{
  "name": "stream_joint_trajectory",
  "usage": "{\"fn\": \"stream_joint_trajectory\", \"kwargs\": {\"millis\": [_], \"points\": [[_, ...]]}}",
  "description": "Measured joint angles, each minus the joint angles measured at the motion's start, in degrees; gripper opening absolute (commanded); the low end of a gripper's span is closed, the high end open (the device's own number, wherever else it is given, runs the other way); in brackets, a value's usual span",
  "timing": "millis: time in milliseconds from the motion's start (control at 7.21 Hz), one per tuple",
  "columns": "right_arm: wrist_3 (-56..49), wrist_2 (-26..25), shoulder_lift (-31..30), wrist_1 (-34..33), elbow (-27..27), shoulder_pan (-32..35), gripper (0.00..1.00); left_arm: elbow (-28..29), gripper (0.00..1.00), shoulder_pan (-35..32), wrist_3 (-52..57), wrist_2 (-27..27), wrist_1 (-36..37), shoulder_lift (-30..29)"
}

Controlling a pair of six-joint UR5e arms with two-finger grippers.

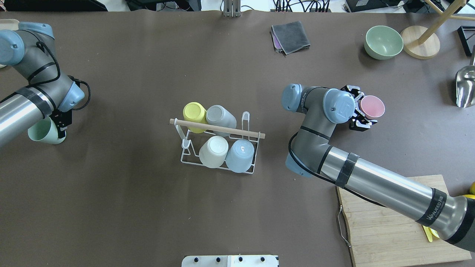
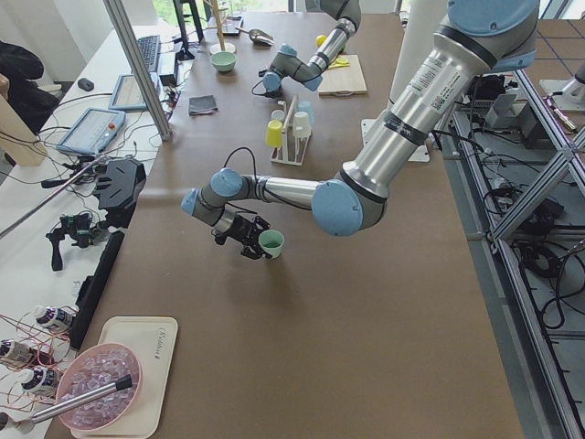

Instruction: Place cup on cup holder

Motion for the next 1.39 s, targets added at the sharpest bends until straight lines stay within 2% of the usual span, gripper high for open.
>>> {"fn": "stream_joint_trajectory", "kwargs": {"millis": [139,277,416,554,693,832,1109,1386], "points": [[-0.3,0.0,-0.3,0.0,0.7,0.2,0.1,-0.3,0.0,-0.2,1.0,0.1,0.9,0.1],[-0.6,-0.1,-1.0,0.0,2.0,0.4,0.06,-1.3,0.0,-0.4,3.4,0.4,3.3,0.1],[-1.6,-0.1,-1.8,0.0,3.5,1.1,0.06,-3.2,0.0,-1.2,5.7,1.2,6.6,0.2],[-3.1,0.1,-2.5,-0.1,5.5,2.5,0.06,-6.8,0.0,-2.3,7.2,2.2,10.5,0.5],[-4.3,0.7,-3.9,-0.1,8.7,4.4,0.0,-11.9,0.0,-3.2,7.9,2.8,14.0,1.3],[-4.8,2.1,-6.5,-0.1,13.4,6.7,0.0,-18.5,0.0,-4.2,8.0,3.1,16.5,2.7],[-4.7,8.1,-9.8,0.7,18.7,11.7,0.0,-31.0,0.0,-5.8,7.2,4.3,17.8,5.9],[-2.8,19.8,-10.4,1.4,21.0,17.9,0.0,-39.2,0.0,-6.6,4.6,6.4,12.0,9.9]]}}
